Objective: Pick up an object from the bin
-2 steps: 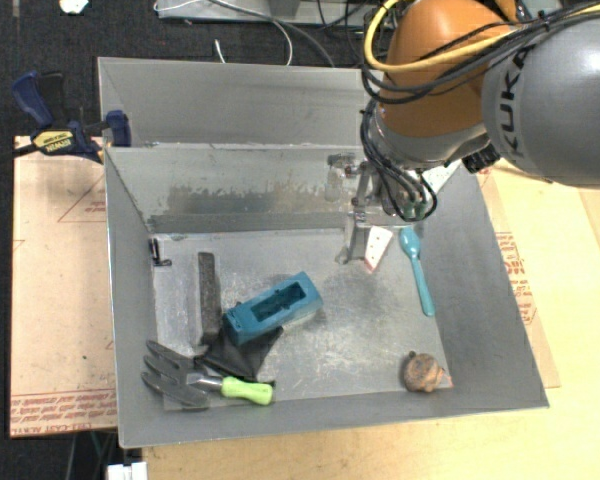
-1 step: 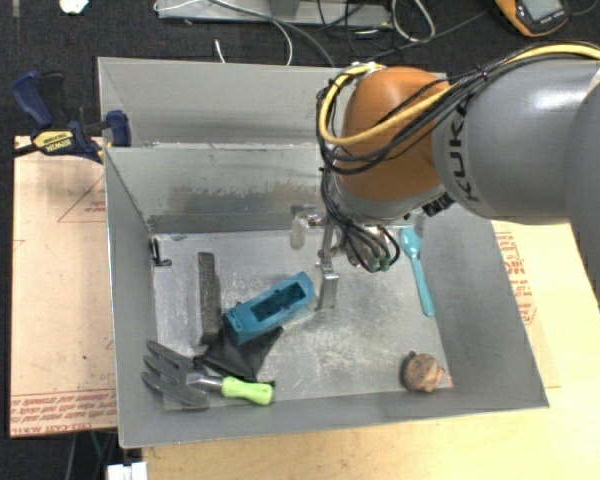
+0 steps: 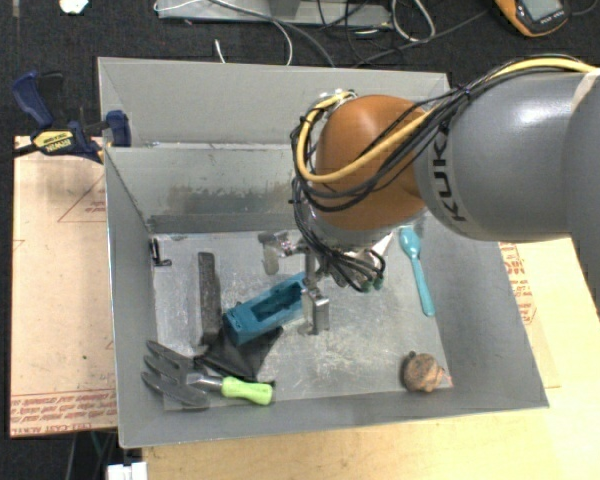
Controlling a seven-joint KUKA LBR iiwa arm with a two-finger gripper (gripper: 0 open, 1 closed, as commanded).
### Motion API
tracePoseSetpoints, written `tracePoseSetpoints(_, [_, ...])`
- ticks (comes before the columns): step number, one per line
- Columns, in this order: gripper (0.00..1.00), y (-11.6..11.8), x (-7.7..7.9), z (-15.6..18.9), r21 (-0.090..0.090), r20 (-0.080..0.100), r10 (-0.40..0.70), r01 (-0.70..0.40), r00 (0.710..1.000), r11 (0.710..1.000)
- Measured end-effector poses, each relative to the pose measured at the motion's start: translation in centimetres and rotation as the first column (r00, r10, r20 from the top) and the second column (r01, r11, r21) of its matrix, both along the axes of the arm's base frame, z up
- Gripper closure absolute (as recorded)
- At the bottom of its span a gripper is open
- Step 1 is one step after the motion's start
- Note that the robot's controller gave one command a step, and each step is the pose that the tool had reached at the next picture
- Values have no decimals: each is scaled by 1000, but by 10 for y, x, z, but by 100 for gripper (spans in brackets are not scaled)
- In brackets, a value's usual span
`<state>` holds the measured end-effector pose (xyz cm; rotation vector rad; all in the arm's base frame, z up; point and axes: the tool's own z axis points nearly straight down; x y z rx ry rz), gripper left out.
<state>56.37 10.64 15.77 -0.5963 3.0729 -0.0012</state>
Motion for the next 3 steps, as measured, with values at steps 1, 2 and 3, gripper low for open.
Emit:
tracePoseSetpoints(1, [0, 8, -3, -27, 0, -7, 137, -137, 990, 991])
tracePoseSetpoints(2, [0, 11, -2, -90, 1, 4, 277, -277, 961, 961])
tracePoseSetpoints(3, [100, 1, 5, -85, 6, 7, 238, -238, 971, 971])
